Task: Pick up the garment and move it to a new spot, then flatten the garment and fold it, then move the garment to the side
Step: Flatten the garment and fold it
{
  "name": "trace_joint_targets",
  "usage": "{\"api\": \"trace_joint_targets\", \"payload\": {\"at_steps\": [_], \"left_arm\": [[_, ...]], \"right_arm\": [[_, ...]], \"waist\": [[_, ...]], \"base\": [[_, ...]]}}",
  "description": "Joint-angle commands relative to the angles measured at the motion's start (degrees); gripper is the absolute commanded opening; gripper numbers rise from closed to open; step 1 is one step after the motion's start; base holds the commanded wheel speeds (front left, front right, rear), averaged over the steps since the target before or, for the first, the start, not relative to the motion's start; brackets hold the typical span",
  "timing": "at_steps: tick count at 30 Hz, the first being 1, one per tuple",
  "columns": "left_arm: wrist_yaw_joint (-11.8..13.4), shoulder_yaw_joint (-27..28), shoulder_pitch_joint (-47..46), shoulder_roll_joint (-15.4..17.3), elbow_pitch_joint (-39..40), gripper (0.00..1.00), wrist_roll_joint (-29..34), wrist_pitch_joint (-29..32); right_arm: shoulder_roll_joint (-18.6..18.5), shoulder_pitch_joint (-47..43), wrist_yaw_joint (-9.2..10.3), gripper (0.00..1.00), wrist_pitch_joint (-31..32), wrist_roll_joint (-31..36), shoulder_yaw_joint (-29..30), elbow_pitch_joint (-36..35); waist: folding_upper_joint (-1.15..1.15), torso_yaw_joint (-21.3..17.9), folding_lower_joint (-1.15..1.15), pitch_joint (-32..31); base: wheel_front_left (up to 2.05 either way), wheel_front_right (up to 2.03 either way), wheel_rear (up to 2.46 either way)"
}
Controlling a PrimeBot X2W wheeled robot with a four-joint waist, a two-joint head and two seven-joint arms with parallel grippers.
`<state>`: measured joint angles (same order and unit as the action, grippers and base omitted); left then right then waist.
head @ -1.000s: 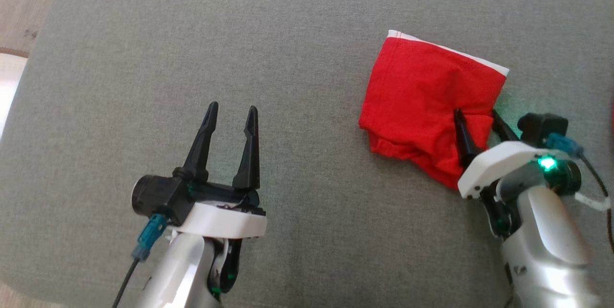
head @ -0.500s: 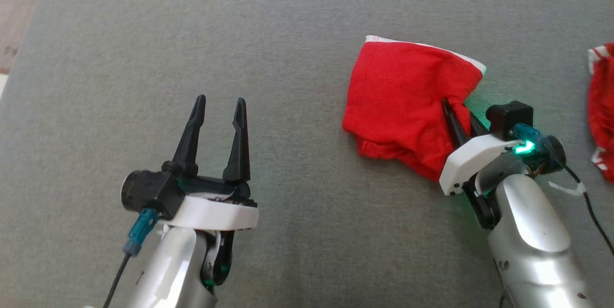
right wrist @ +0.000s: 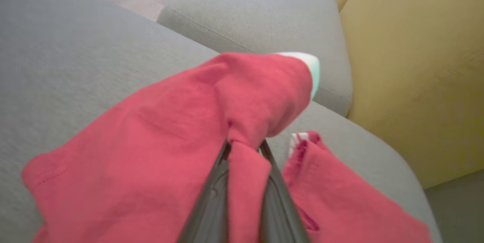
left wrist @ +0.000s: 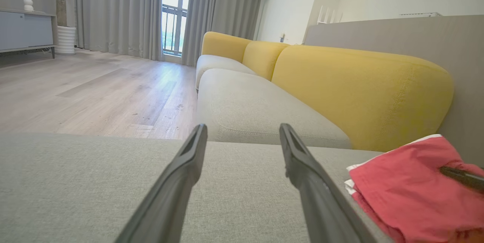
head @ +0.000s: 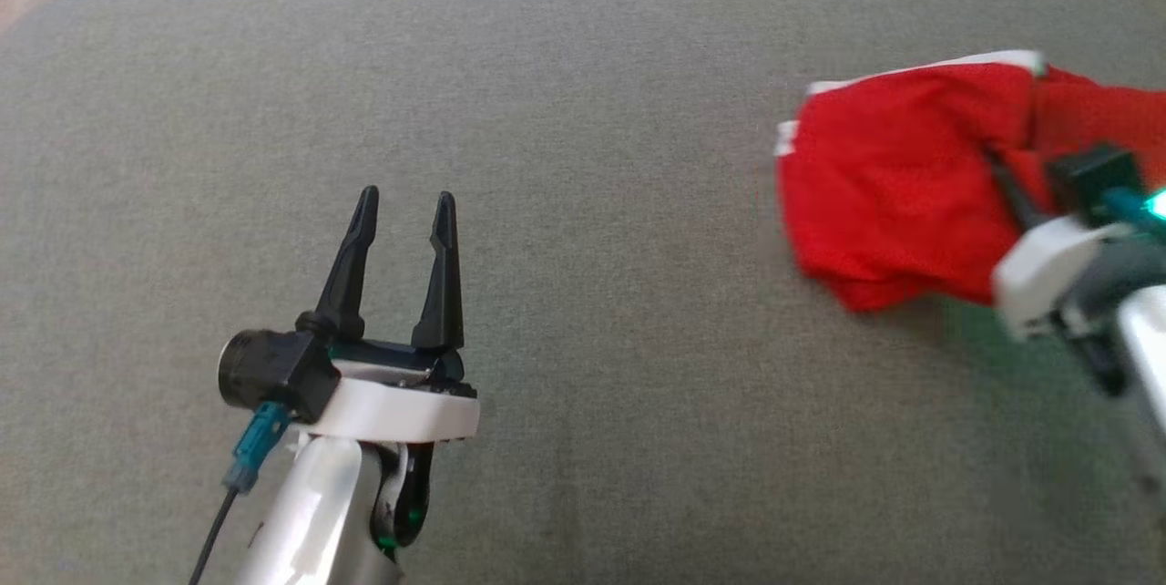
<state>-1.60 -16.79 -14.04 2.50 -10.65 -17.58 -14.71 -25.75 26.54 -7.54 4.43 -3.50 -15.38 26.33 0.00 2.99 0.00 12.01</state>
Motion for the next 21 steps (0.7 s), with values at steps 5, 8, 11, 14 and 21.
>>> {"api": "trace_joint_targets", "payload": {"at_steps": [5, 8, 11, 14, 21], "left_arm": [[-0.18, 1.37, -2.03, 0.38, 2.31, 1.0, 0.12, -0.29], [-0.2, 1.06, -2.53, 0.38, 2.38, 1.0, 0.1, -0.29], [-0.24, 0.88, -3.25, 0.38, 2.49, 1.0, -0.11, -0.29], [-0.35, 0.68, -4.08, 0.38, 2.43, 1.0, -0.22, -0.29], [-0.34, 0.56, -6.0, 0.38, 2.41, 1.0, -0.49, -0.29]], "right_arm": [[-12.71, 0.13, 0.05, 0.0, 2.09, -6.21, -4.45, -4.67], [-19.15, 0.06, 0.05, 0.0, 2.76, -8.91, -5.74, -5.26], [-24.09, 0.52, 0.05, 0.0, 2.49, -10.88, -5.42, -4.47], [-27.3, 1.19, 0.05, 0.0, 2.3, -11.22, -4.99, -2.75], [-30.32, 2.06, 0.05, 0.0, 2.14, -11.42, -1.94, 3.46]], "waist": [[0.0, -0.94, 0.0, 1.76], [0.0, -1.03, 0.0, 3.06], [0.0, -0.73, 0.0, 4.61], [0.0, -0.13, 0.0, 6.18], [0.0, 1.8, 0.0, 9.69]], "base": [[0.0, 0.0, 0.0], [0.0, 0.0, 0.0], [0.0, 0.0, 0.0], [0.0, 0.0, 0.0], [0.0, 0.0, 0.0]]}}
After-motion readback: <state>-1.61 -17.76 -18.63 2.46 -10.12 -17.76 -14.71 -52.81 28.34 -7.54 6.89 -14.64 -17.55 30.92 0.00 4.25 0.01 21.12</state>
